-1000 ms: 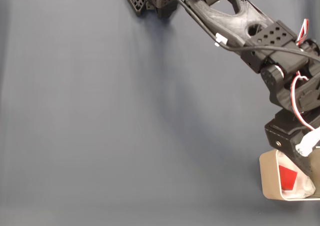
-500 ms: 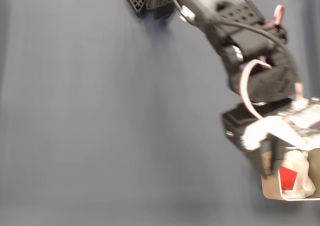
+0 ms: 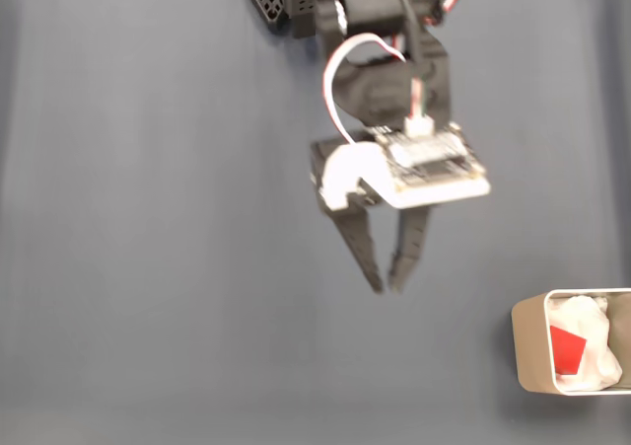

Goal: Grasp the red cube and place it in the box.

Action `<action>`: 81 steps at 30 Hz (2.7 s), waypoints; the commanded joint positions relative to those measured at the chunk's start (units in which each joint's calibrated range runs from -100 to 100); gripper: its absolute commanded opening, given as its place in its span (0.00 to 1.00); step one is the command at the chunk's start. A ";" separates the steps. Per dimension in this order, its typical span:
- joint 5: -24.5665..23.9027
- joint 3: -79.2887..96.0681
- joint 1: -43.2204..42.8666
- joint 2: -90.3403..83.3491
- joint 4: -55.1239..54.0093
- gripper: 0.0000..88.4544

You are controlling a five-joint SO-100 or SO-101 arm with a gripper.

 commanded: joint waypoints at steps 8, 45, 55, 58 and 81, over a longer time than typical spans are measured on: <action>0.00 26.61 5.44 -24.52 -4.53 0.00; 0.44 83.18 4.95 -77.38 24.65 0.00; 1.22 83.18 5.16 -77.38 34.73 0.00; 0.83 83.18 5.23 -77.38 35.80 0.00; -0.20 83.18 5.30 -77.38 36.04 0.00</action>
